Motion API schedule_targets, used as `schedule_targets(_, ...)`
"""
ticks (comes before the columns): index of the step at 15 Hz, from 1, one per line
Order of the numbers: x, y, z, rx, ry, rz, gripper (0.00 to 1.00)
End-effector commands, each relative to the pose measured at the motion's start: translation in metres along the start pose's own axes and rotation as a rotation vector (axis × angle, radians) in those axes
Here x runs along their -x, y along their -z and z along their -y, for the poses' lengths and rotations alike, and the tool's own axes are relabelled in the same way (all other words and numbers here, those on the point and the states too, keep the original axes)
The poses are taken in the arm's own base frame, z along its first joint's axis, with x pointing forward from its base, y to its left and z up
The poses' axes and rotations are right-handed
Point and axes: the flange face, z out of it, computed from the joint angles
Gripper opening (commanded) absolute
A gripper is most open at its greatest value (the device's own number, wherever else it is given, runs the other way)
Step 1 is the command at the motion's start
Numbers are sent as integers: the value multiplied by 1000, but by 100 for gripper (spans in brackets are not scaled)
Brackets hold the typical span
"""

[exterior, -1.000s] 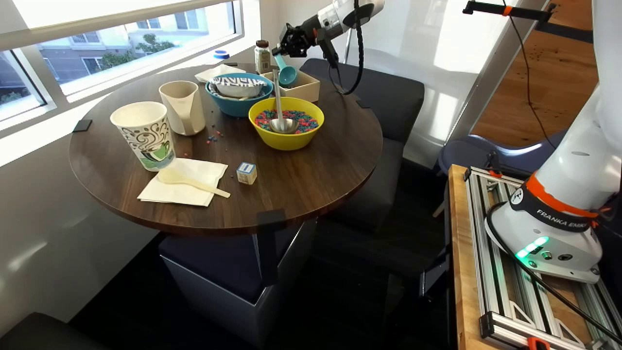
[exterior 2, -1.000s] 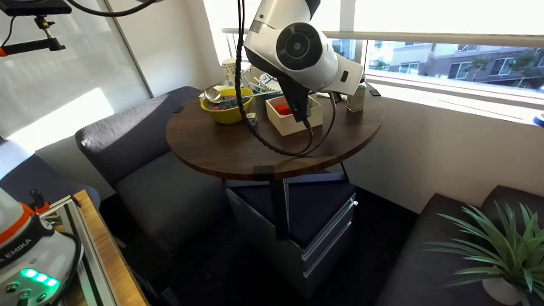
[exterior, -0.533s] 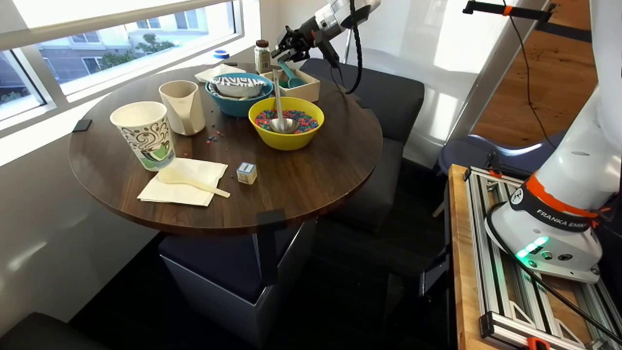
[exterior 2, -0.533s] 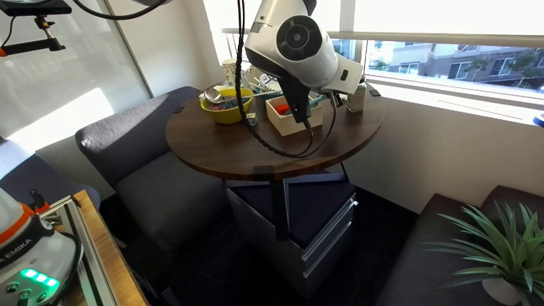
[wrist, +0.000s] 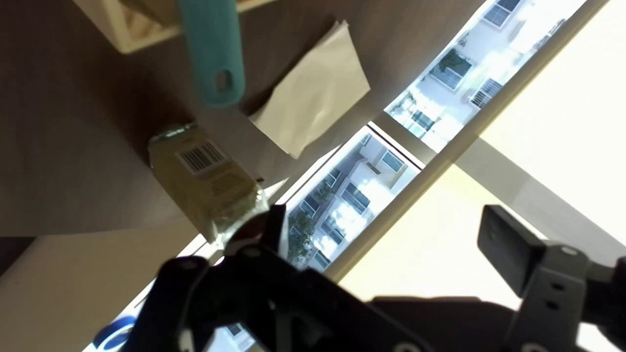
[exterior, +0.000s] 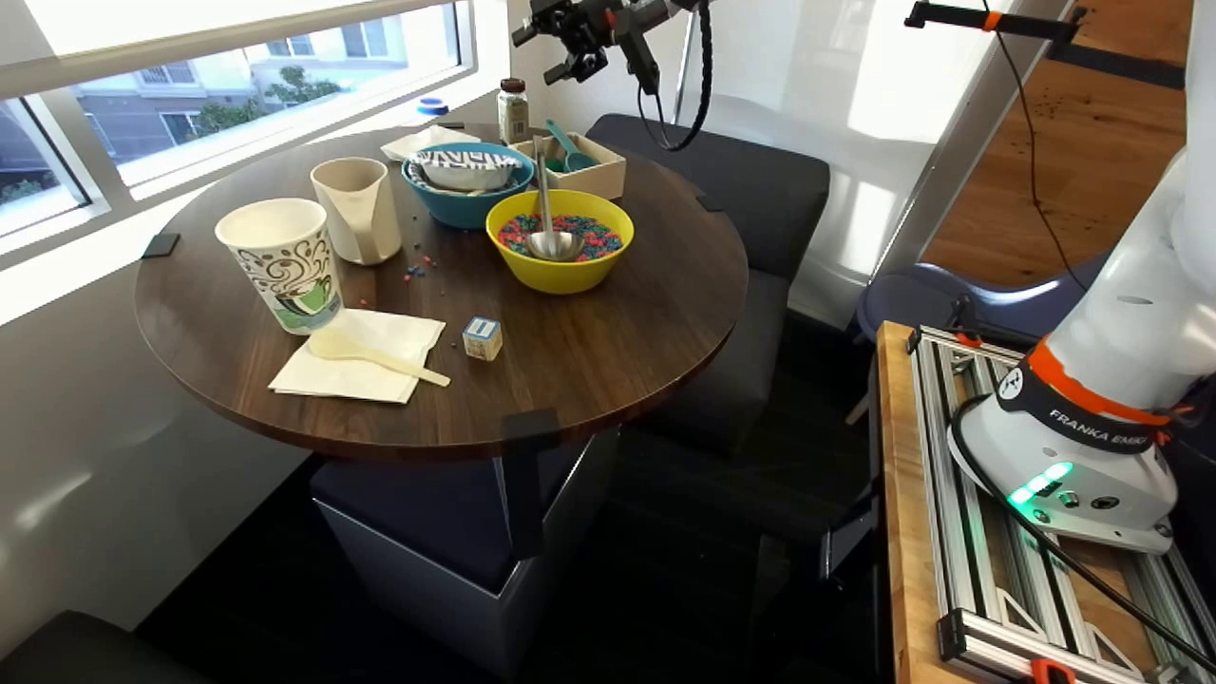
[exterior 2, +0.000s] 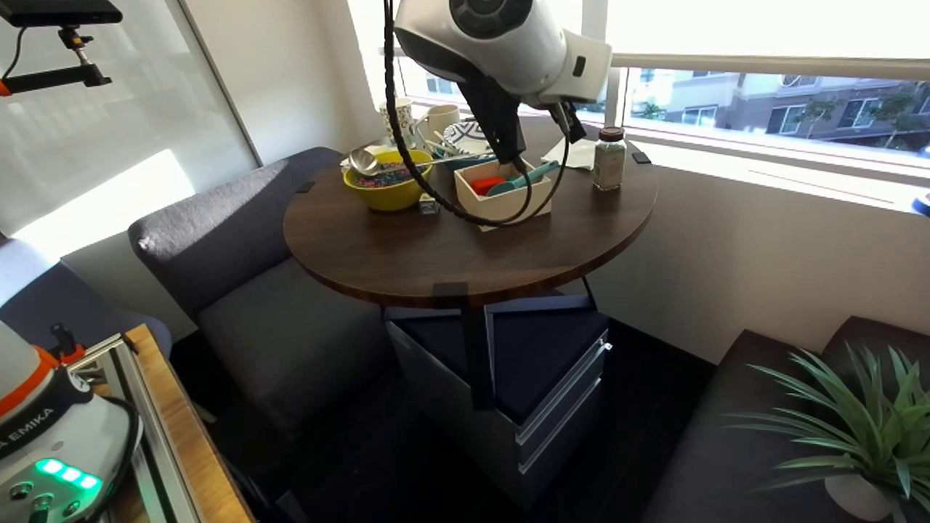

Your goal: Use the scooper to put some of the cereal into the white bowl

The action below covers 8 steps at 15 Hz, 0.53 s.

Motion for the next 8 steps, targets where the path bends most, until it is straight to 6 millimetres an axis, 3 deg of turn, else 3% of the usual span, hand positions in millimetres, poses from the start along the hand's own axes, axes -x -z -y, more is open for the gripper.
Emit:
schedule_targets(1,7,38,41,6,87,54,100)
schedule_targets(5,17,60,84,30,262,230,100)
schedule_targets(8,23,67,115,124,417,303,100)
